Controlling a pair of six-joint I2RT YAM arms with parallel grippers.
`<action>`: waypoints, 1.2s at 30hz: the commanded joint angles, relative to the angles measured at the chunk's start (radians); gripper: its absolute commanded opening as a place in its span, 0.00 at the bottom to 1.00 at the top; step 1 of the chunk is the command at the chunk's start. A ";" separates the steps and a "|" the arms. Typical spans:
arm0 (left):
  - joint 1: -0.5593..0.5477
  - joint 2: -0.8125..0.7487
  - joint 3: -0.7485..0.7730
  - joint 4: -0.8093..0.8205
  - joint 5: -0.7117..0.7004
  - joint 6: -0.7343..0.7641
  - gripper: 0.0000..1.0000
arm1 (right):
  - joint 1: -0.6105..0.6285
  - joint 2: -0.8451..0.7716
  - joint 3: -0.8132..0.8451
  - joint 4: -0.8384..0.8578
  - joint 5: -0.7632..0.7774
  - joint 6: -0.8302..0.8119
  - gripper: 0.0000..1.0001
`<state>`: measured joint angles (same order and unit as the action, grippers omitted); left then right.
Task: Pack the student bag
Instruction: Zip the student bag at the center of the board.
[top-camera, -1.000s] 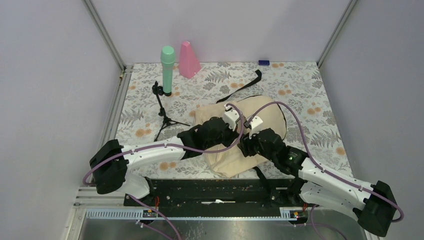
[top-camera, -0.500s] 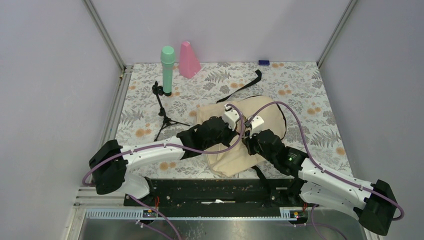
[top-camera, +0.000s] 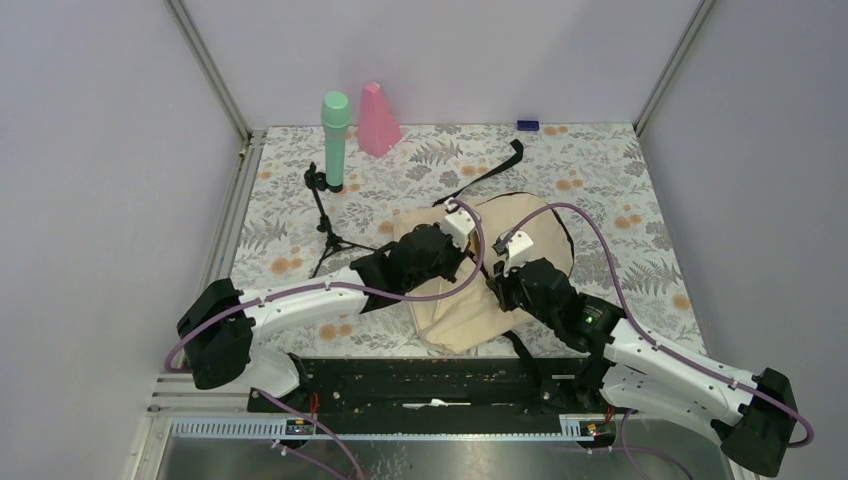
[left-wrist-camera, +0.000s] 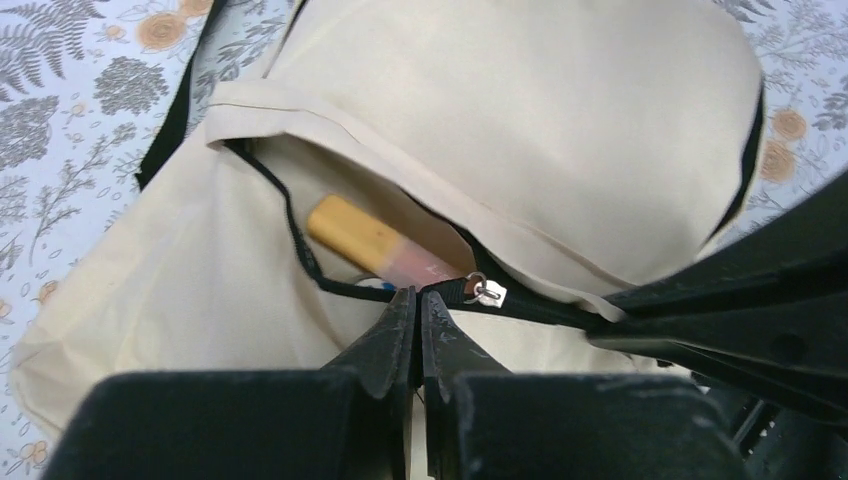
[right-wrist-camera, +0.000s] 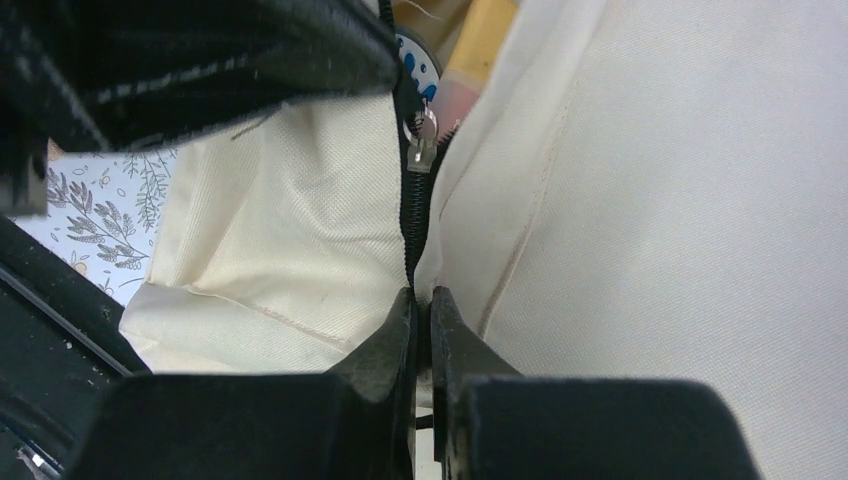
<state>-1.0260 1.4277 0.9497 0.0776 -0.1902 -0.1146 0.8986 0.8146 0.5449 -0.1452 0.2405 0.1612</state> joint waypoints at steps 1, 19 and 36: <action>0.074 -0.027 0.072 0.102 -0.086 0.007 0.00 | 0.006 -0.021 0.032 -0.134 -0.038 0.015 0.00; 0.232 0.036 0.094 0.134 0.021 -0.065 0.00 | 0.006 -0.039 0.036 -0.154 -0.053 0.014 0.00; 0.271 0.170 0.197 0.147 0.020 0.010 0.00 | 0.007 -0.118 0.057 -0.190 -0.051 0.082 0.23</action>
<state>-0.7860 1.6119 1.0939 0.1276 -0.1291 -0.1410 0.8963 0.7338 0.5564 -0.2718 0.1768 0.1829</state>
